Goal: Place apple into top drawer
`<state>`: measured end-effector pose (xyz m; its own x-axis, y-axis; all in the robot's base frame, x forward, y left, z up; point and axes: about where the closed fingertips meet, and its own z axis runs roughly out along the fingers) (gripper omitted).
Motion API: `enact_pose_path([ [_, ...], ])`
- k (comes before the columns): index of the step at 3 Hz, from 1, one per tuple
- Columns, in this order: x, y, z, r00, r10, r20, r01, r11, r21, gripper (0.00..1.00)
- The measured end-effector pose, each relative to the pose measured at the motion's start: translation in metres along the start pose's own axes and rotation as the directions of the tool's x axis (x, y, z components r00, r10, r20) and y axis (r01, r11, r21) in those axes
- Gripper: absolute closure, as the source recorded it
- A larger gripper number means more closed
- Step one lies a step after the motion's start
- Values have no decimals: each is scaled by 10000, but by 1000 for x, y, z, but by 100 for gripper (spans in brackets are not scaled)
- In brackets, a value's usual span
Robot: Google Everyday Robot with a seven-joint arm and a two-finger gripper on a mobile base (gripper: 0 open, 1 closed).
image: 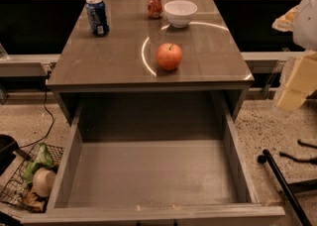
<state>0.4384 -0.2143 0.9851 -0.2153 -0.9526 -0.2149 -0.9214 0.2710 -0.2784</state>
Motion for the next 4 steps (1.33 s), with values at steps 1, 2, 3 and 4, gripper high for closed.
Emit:
enact_pose_path([
  [1,0,0,0,10000,0,0,0,10000,0,0],
  [2,-6,-12,0,9974,158,706,-177,9995,270,0],
  [3,-25,-41,8,9713,324,2357,-511,9960,734,0],
  [4,-44,-71,28,8993,341,4359,-885,9905,1052,0],
])
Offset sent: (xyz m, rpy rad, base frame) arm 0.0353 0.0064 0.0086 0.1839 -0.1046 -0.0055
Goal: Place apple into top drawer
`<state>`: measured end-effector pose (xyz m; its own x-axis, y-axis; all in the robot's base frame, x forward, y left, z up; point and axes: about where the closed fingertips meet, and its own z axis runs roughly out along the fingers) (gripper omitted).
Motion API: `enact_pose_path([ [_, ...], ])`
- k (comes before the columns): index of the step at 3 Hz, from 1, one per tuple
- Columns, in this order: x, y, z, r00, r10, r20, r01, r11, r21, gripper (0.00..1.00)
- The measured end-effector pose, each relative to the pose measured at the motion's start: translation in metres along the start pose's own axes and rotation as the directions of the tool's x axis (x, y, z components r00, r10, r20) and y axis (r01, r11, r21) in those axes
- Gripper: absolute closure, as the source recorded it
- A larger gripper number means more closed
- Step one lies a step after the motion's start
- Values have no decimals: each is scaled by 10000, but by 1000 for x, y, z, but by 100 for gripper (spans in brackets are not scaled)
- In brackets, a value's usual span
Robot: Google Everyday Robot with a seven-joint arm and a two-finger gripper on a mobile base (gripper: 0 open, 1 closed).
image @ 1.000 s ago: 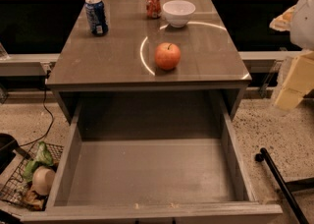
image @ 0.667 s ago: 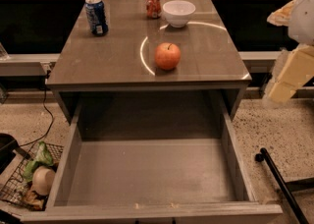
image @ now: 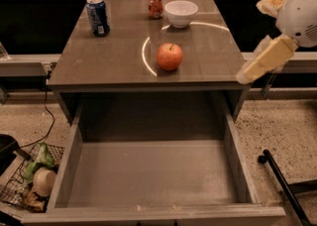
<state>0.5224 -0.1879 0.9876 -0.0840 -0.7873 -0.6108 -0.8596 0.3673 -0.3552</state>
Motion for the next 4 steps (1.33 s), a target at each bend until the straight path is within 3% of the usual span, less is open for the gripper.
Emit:
enact_pose_path([
  [1,-16,-36,28,9736,77,2283,-223,9979,616,0],
  [2,-25,-56,65,9084,459,4156,-705,9965,439,0],
  [3,-36,-62,101,8104,876,5793,-937,9954,-194,0],
  [4,-36,-61,100,8187,857,5677,-921,9956,-174,0],
])
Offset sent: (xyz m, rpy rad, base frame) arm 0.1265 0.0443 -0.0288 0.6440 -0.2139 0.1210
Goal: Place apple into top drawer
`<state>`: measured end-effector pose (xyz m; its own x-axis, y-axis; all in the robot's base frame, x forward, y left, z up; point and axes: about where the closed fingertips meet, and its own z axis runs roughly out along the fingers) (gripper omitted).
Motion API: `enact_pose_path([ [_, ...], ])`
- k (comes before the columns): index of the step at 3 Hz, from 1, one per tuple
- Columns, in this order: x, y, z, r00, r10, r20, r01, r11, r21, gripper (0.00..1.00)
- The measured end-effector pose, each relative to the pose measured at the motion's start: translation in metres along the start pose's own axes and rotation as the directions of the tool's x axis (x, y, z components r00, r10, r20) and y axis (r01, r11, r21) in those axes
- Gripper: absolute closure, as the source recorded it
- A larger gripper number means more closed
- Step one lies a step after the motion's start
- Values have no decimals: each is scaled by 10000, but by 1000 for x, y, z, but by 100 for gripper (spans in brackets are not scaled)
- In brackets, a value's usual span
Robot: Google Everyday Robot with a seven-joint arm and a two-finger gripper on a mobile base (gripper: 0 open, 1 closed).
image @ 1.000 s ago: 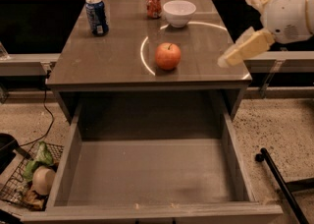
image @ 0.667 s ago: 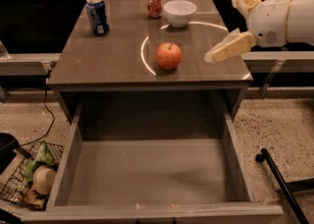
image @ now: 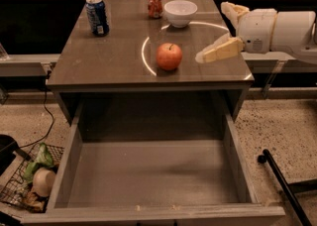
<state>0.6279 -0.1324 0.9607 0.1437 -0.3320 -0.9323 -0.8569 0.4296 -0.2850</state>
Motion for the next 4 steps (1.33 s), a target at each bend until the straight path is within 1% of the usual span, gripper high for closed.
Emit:
enact_pose_path([
  [1,8,-2,18,9997,72,-231,-71,10000,49,0],
  [2,36,-9,60,9981,589,153,-588,9982,-102,0],
  [3,55,-13,80,9951,939,325,-932,9954,-200,0],
  [4,72,-8,100,9901,1311,499,-1281,9900,-591,0],
])
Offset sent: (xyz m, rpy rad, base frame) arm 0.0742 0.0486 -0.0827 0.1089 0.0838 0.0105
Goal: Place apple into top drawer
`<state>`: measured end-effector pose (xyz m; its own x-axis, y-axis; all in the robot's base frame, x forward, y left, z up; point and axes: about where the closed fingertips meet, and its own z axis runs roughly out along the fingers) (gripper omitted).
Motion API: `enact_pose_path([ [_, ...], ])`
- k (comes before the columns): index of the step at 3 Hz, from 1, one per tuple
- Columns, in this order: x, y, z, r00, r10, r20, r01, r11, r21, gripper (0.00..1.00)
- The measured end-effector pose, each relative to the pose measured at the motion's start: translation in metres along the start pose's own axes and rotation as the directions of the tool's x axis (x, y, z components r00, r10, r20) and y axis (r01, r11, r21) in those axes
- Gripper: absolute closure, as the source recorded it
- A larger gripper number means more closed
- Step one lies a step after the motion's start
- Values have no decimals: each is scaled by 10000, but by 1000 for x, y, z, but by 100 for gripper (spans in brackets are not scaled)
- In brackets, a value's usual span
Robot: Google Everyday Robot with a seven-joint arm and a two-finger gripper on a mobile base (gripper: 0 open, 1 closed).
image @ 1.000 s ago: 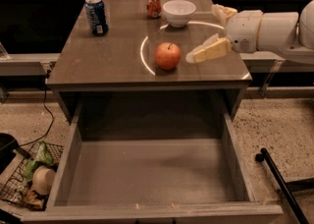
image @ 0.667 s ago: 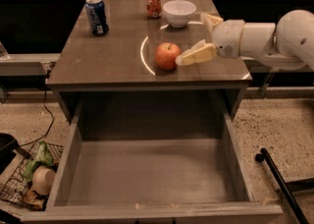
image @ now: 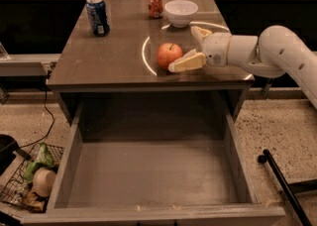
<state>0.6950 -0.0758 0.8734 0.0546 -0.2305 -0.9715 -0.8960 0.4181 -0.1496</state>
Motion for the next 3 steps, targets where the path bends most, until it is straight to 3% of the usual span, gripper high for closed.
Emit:
enact_pose_path([
  [2,15,28,31,9986,455,-266,-479,9940,-984,0],
  [3,11,56,46,9995,1,-331,-55,9867,-1622,17],
])
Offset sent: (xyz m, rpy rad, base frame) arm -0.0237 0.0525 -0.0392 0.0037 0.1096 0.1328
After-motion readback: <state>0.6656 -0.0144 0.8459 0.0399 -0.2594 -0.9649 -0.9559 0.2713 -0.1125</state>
